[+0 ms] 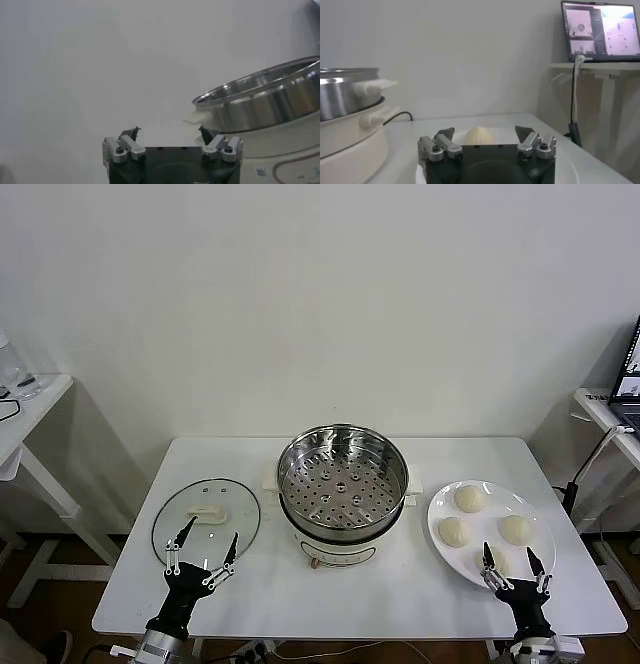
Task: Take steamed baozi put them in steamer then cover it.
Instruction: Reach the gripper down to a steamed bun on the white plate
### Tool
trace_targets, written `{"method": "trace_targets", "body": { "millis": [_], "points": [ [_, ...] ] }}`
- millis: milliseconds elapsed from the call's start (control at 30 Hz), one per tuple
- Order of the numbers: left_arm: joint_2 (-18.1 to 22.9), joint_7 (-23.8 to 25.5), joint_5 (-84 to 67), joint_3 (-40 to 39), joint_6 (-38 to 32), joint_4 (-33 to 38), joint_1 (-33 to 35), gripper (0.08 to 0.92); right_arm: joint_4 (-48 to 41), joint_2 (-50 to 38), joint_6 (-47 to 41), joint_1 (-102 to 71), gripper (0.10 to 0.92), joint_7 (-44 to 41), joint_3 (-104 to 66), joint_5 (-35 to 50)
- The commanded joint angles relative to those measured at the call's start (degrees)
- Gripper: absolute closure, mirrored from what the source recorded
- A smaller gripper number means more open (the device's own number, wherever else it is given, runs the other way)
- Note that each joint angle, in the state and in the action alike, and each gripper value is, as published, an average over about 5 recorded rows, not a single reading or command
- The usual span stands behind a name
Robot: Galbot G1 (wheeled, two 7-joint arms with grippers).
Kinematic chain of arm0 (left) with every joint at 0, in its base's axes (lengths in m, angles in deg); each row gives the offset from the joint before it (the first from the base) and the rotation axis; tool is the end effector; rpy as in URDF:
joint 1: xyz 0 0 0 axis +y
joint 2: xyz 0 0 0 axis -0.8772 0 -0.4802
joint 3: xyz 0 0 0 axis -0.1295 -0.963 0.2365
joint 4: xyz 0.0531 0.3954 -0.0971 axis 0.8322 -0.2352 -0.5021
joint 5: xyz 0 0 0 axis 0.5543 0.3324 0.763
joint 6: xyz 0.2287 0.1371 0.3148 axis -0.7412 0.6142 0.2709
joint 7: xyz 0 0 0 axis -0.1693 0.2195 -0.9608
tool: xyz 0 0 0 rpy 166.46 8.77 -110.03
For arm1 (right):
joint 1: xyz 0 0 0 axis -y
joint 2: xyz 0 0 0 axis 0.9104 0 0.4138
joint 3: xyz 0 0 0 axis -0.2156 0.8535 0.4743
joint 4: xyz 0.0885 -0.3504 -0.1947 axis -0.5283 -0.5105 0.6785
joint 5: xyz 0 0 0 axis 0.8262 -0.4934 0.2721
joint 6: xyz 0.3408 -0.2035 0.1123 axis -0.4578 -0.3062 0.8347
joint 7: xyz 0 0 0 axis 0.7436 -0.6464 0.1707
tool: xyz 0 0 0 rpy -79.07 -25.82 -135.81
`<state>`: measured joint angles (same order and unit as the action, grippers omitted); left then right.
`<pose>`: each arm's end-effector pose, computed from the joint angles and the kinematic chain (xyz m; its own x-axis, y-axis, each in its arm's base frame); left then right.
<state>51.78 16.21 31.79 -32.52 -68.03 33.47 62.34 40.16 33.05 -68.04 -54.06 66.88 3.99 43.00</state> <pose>0.1814 0.0801 -0.4202 -0.9671 0.2402 -0.0840 0.1935 0.9085 0.3705 0.2145 -0.1876 -0.4317 -0.9802 0.1769 0.0886 0.1776 0.9841 -0.0007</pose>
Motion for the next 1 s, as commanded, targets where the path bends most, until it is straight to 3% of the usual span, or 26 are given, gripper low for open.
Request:
{"method": "trace_targets", "body": {
  "millis": [33,267,533,700,1000],
  "points": [
    [0.02,0.16,0.29,0.08,-0.24,0.35,0.31,0.177,-5.68,-7.38,-6.63,16.09,0.203,2.48,2.12,4.84],
    [0.10,0.56,0.80,0.26,-0.45,0.92,0.71,0.177,-20.28,-15.04,-8.16,37.13,0.203,-0.42,13.10,10.79],
    [0.03,0.50,0.94,0.15,-0.50,1.65,1.16,0.177,-34.06,-25.19,-13.12,55.91,0.203,-21.80,31.33,14.27],
    [0.07,0.50,1.02,-0.02,-0.49,2.06,1.44,0.177,-41.41,-29.68,-14.10,67.39,0.203,-41.14,45.55,7.69],
    [0.49,0.49,1.29,0.37,-0.51,2.74,2.22,0.177,-55.73,-28.29,-5.79,88.92,0.203,-76.55,64.22,-17.65]
  ]
}}
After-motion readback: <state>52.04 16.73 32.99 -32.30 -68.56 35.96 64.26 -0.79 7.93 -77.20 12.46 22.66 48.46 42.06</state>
